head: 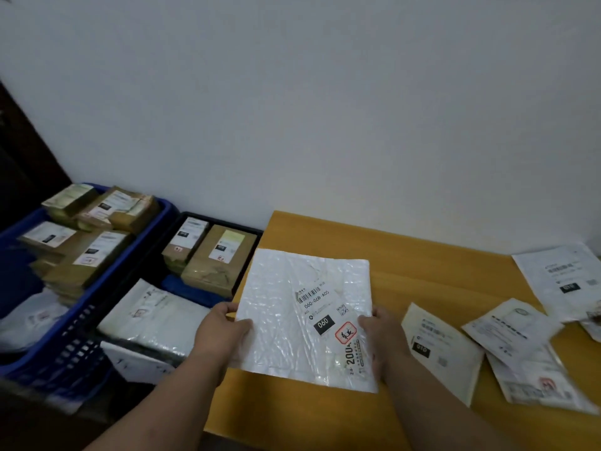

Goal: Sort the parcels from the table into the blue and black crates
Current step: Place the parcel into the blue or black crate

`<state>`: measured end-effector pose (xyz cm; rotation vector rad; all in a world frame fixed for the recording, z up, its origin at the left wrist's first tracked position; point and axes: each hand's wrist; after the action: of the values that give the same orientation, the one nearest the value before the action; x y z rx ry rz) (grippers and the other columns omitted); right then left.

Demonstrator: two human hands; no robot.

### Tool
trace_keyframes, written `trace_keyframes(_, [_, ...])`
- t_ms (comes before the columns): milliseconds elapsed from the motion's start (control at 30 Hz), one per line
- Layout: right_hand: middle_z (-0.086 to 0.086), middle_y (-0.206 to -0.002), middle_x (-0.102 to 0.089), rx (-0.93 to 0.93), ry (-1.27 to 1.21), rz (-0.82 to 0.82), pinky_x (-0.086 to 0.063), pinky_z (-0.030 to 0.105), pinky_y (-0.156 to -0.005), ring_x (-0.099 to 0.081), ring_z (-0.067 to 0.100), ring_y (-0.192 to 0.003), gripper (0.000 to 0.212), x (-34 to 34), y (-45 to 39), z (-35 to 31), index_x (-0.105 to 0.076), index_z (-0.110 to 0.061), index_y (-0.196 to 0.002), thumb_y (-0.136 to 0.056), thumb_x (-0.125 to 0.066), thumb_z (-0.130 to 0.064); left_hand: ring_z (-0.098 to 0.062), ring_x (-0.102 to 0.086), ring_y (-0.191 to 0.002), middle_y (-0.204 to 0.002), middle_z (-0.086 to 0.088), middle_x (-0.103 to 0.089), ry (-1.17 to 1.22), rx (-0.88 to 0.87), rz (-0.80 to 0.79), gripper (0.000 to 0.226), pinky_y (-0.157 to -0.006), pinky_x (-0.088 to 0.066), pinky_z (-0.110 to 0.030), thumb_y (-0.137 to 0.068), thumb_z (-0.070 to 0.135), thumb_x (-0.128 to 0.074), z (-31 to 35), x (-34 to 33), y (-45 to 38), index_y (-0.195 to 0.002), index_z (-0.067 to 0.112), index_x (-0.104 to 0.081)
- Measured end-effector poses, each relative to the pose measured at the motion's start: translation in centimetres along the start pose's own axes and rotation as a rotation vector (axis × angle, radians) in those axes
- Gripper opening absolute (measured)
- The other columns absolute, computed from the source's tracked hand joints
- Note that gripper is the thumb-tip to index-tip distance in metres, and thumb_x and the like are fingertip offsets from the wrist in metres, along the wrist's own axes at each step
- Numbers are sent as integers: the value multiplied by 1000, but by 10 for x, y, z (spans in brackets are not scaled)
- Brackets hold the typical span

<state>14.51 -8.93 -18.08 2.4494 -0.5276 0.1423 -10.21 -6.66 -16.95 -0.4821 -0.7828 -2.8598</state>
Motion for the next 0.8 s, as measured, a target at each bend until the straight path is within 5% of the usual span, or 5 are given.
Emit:
trace_keyframes(167, [15,-79,-71,-38,67,-66,-55,32,-49,-69,27,-59,12,-33,8,-7,-59,-14,-98,-95,-53,-4,-21,-57,-90,-96,3,-55,-48,27,94,35,-73,-51,-35,-92,12,-58,-19,24,-5,-124,23,-50])
trace_keyframes(333, [19,-90,-73,-27,213,-229,-59,58,-73,-73,37,-77,36,-75,4,-3,-54,-8,-123,-89,-55,1,-17,-52,-80,-89,4,-51,-63,92,233,34,-66,-45,-33,-95,7,-49,-39,53,-10,-126,20,-40])
trace_keyframes(433, [19,-96,-69,-32,262,-240,-61,43,-62,-72,33,-76,58,-100,5,-7,-35,-14,-141,-91,-55,5,-18,-50,-77,-94,-5,-51,-69,117,309,22,-63,-42,-33,-96,6,-43,-44,73,-17,-115,17,-40])
trace_keyframes(633, [13,-94,-66,17,418,-287,-59,36,-59,-71,26,-78,27,-139,-4,-15,-46,-13,-118,-95,-51,2,-21,-54,-82,-104,-7,-58,-168,147,347,24,-65,-43,-31,-98,8,-37,-62,97,-31,-104,22,-56])
trace_keyframes(800, [7,-112,-64,22,570,-363,-51,22,-55,-67,17,-89,30,-192,-8,-14,-54,-19,-123,-96,-57,-8,-21,-53,-93,-125,-8,-59,-193,155,335,41,-79,-44,-31,-96,5,-39,-82,133,-55,-128,18,-59])
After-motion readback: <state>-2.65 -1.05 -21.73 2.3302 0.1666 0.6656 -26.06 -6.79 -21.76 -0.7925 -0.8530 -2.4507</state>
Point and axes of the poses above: each hand's wrist, its own y-axis away from the middle knuckle, its own x-axis out of the back of the hand, z = x × y
